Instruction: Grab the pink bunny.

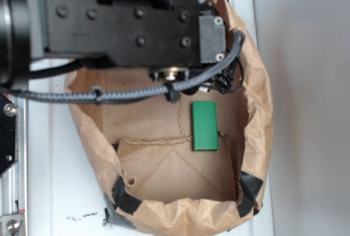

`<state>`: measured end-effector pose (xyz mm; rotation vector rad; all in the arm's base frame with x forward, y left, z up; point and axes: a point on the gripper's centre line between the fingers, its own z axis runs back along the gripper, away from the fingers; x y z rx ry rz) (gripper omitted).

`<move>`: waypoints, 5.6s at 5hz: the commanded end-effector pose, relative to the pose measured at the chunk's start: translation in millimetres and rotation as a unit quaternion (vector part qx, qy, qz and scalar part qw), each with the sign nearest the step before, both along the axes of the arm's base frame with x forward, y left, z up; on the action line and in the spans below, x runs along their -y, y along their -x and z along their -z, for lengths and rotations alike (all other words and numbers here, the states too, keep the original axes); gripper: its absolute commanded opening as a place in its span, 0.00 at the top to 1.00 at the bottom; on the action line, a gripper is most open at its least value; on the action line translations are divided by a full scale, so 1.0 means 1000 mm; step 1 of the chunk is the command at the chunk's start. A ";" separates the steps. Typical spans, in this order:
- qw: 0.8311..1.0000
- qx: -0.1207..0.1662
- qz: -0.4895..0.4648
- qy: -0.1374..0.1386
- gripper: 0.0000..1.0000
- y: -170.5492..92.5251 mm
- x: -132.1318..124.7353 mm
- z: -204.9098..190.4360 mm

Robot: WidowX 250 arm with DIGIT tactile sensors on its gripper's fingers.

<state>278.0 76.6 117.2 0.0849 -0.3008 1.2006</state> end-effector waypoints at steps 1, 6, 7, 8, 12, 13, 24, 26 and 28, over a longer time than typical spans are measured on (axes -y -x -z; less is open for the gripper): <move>1.000 0.022 -0.003 -0.005 0.00 0.002 -0.008 -0.014; 0.994 -0.010 -0.110 0.010 0.00 -0.023 -0.022 0.041; 0.993 -0.011 -0.113 0.021 0.00 -0.019 -0.032 0.036; 0.990 -0.020 -0.136 0.021 0.00 -0.020 -0.042 0.035; 0.974 -0.016 -0.209 0.081 0.00 0.015 -0.052 0.022; 0.974 0.022 -0.202 0.096 0.00 0.023 -0.046 0.029; 0.968 0.028 -0.247 0.039 0.00 0.010 -0.057 0.075; 0.970 0.031 -0.236 0.047 1.00 0.013 -0.055 0.072; 0.977 0.047 -0.202 0.043 1.00 0.013 -0.053 0.065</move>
